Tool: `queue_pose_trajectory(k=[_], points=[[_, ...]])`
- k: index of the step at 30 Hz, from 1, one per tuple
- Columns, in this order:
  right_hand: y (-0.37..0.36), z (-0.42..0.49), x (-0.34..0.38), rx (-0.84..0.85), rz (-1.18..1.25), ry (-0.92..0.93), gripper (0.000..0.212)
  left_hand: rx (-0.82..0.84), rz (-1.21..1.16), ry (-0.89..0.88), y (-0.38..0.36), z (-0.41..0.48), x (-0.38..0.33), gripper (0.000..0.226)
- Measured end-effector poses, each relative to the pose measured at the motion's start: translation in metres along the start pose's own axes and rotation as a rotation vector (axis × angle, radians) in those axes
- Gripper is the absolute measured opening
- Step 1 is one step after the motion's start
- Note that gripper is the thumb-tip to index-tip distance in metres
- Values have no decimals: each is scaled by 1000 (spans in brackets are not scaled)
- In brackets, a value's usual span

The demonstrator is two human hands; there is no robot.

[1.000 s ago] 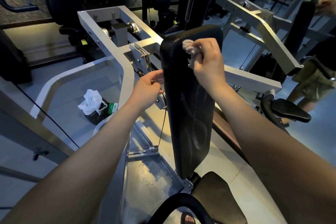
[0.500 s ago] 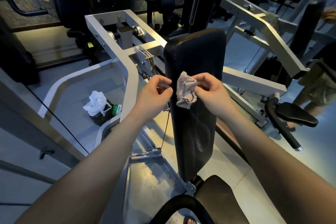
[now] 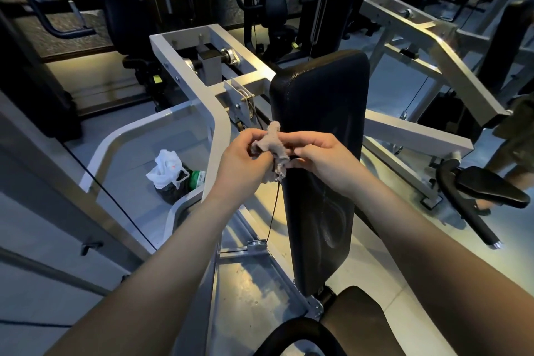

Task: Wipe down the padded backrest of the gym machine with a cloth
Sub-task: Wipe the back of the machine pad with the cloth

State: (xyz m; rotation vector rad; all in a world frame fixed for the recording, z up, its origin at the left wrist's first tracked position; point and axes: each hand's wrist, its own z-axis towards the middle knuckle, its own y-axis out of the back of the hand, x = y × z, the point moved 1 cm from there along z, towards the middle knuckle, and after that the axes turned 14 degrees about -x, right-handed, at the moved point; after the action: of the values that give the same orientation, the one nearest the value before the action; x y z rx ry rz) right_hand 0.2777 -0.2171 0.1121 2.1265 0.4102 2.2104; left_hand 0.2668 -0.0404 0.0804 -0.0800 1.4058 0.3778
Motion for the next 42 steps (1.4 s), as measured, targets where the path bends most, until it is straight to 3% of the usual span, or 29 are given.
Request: queue_pose_trajectory(k=[2,5,9,11,13,19,25,32,38,42], points=[[5,9,3,-55,-170,80,45,-68,-53,45,4,5,-1,18],[18,29,14,-309,-396,276,35,-206,-134,68,10,24,-11,13],[33,65,36,-568,-695,514,36,-267,-49,-198,-3,60,-39,19],[36,83,35,-540,-820,511,50,-223,123,-396,-20,70,-48,28],[34,93,23,-461,-844,462,58,-143,202,-484,-36,68,-44,36],[26,100,-3,-490,-845,494,56,-77,250,-418,-58,55,-34,56],[25,111,-16,-537,-858,535,57,-117,272,-470,-64,87,-39,48],[22,115,-22,-576,-816,579,57,-292,167,-554,-70,43,9,49],[22,112,-18,-567,-837,554,57,-159,199,-359,-73,1,50,59],[23,105,-10,-521,-845,512,58,-300,117,-373,-55,6,20,42]])
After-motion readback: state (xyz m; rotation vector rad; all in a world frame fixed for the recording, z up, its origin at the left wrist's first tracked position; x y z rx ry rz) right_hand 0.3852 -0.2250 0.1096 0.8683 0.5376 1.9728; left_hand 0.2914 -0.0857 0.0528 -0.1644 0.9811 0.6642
